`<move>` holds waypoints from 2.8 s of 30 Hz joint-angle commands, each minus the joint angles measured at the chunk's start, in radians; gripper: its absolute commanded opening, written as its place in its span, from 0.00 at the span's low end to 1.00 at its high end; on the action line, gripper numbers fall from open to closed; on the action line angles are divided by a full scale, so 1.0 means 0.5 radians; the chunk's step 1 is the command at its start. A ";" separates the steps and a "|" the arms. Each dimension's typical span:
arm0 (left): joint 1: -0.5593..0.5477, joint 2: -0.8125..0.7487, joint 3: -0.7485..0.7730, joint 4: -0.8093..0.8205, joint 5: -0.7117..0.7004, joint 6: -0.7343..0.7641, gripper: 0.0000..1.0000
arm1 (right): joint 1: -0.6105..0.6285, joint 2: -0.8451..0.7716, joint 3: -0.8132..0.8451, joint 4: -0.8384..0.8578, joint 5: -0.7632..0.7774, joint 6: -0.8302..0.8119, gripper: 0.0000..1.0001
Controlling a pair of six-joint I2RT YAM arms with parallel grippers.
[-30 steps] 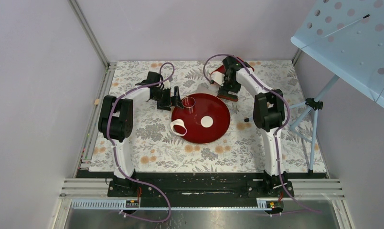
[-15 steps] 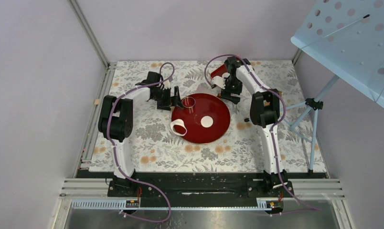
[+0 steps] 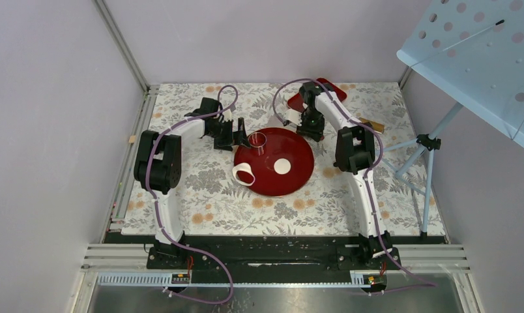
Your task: Roll out the dumpling wrappers from the dough
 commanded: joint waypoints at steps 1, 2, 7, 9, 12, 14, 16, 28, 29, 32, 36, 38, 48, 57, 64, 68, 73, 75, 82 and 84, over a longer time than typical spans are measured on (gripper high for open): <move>0.029 0.044 0.000 -0.046 -0.134 0.044 0.99 | 0.053 0.031 0.069 -0.009 0.016 0.005 0.29; 0.031 0.044 0.002 -0.042 -0.133 0.042 0.99 | 0.057 0.031 0.066 0.012 0.033 0.028 0.19; 0.041 0.031 -0.011 -0.035 -0.131 0.033 0.99 | 0.056 -0.027 0.077 0.083 0.222 0.223 0.00; 0.040 0.007 -0.026 -0.017 -0.130 0.027 0.99 | 0.048 -0.138 0.029 0.140 0.279 0.338 0.00; 0.040 -0.050 -0.007 -0.049 -0.098 0.028 0.99 | 0.046 -0.424 -0.129 0.299 0.326 0.505 0.00; 0.057 -0.155 -0.005 -0.050 -0.059 0.033 0.99 | 0.046 -0.627 -0.266 0.420 0.352 0.631 0.00; 0.079 -0.301 -0.008 -0.032 -0.009 0.048 0.99 | 0.048 -0.840 -0.433 0.529 0.339 0.747 0.00; 0.108 -0.880 0.453 -0.425 0.677 0.386 0.99 | 0.379 -2.265 -2.033 1.308 0.406 0.946 0.00; 0.108 -0.905 0.456 -0.397 0.779 0.303 0.99 | 0.413 -2.372 -2.148 1.390 0.385 0.943 0.00; 0.076 -0.931 0.410 -0.249 1.013 0.058 0.99 | 0.450 -2.625 -2.383 1.494 0.239 0.961 0.00; -0.093 -0.942 0.221 -0.088 1.086 -0.067 0.99 | 0.455 -2.771 -2.496 1.490 0.178 0.963 0.00; -0.180 -0.935 0.126 -0.006 1.101 -0.111 0.99 | 0.464 -2.791 -2.521 1.487 0.181 0.957 0.00; -0.354 -0.732 0.185 0.084 1.049 -0.178 0.99 | 0.510 -2.875 -2.582 1.415 0.081 0.922 0.00; -0.391 -0.606 0.325 0.089 1.137 -0.212 0.64 | 0.563 -2.884 -2.607 1.415 0.009 0.906 0.00; -0.420 -0.541 0.328 0.085 1.131 -0.196 0.00 | 0.580 -2.831 -2.573 1.419 0.047 0.902 0.00; -0.397 -0.549 0.426 0.036 1.172 -0.172 0.00 | 0.570 -2.767 -2.397 1.249 -0.013 1.038 0.61; -0.289 -0.619 0.474 0.400 1.330 -0.516 0.00 | 0.410 -2.767 -2.167 1.148 -0.531 1.342 0.99; -0.219 -0.670 0.368 0.872 1.394 -0.948 0.00 | 0.269 -2.738 -2.039 1.150 -0.789 1.533 0.99; -0.077 -0.636 -0.152 3.033 1.389 -2.543 0.00 | -0.115 -2.753 -2.091 1.863 -1.283 2.506 0.99; -0.055 -0.580 -0.264 3.331 1.323 -2.778 0.00 | -0.170 -2.766 -2.199 2.207 -1.417 2.827 1.00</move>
